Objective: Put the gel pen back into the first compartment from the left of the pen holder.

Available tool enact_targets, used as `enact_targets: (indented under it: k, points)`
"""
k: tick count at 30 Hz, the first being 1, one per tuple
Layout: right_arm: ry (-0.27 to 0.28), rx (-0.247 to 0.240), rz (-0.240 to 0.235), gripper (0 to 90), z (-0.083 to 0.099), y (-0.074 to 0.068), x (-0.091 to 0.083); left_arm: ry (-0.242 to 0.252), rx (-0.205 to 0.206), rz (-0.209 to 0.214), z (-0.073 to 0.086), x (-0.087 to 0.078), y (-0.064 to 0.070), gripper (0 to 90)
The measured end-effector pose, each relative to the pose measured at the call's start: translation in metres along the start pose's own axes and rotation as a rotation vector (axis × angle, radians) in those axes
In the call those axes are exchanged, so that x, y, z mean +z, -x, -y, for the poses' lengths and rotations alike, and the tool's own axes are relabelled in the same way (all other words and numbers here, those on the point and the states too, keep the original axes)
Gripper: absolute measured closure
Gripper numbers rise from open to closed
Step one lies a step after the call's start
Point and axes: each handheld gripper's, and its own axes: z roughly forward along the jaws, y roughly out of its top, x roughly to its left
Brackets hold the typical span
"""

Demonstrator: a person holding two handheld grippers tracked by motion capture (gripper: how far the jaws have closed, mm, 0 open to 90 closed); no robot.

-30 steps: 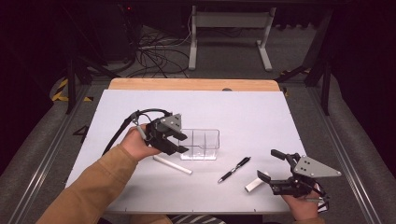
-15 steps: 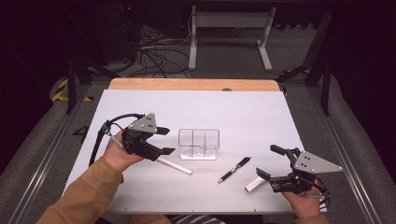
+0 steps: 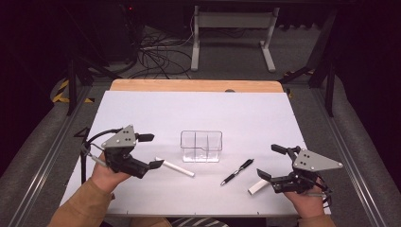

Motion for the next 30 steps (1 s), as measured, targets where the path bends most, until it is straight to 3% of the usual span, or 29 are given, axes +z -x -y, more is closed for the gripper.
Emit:
enact_targets:
  k: [4, 7, 11, 13, 17, 21, 23, 27, 30]
  points:
    - [-0.021, -0.007, 0.003, 11.6, -0.005, 0.001, 0.001, 0.071, -0.055, -0.013, 0.017, -0.008, 0.002, 9.9]
    - [-0.033, -0.016, -0.007, 12.7, -0.009, 0.001, 0.004, 0.116, -0.086, -0.054, 0.027, -0.012, 0.003, 8.2]
    - [-0.052, -0.033, -0.018, 13.9, -0.012, 0.001, 0.009, 0.135, -0.100, -0.113, 0.037, -0.014, 0.002, 6.2]
    - [-0.053, -0.033, -0.023, 14.0, -0.012, 0.001, 0.010, 0.146, -0.109, -0.116, 0.041, -0.015, 0.002, 5.5]
    - [-0.054, -0.040, -0.028, 14.1, -0.011, 0.001, 0.011, 0.189, -0.089, -0.161, 0.046, -0.013, 0.006, 3.6]
    - [-0.044, -0.058, -0.040, 13.3, -0.012, -0.001, 0.010, 0.209, -0.116, -0.173, 0.056, -0.008, 0.008, 3.0]
    - [-0.049, -0.063, -0.040, 13.3, -0.013, -0.001, 0.010, 0.205, -0.122, -0.176, 0.062, -0.007, 0.009, 3.4]
    - [-0.047, -0.051, -0.050, 13.1, -0.014, 0.000, 0.012, 0.203, -0.091, -0.215, 0.072, -0.007, 0.015, 2.7]
    - [-0.046, -0.054, -0.041, 12.5, -0.016, 0.000, 0.012, 0.160, -0.057, -0.260, 0.076, -0.008, 0.023, 2.8]
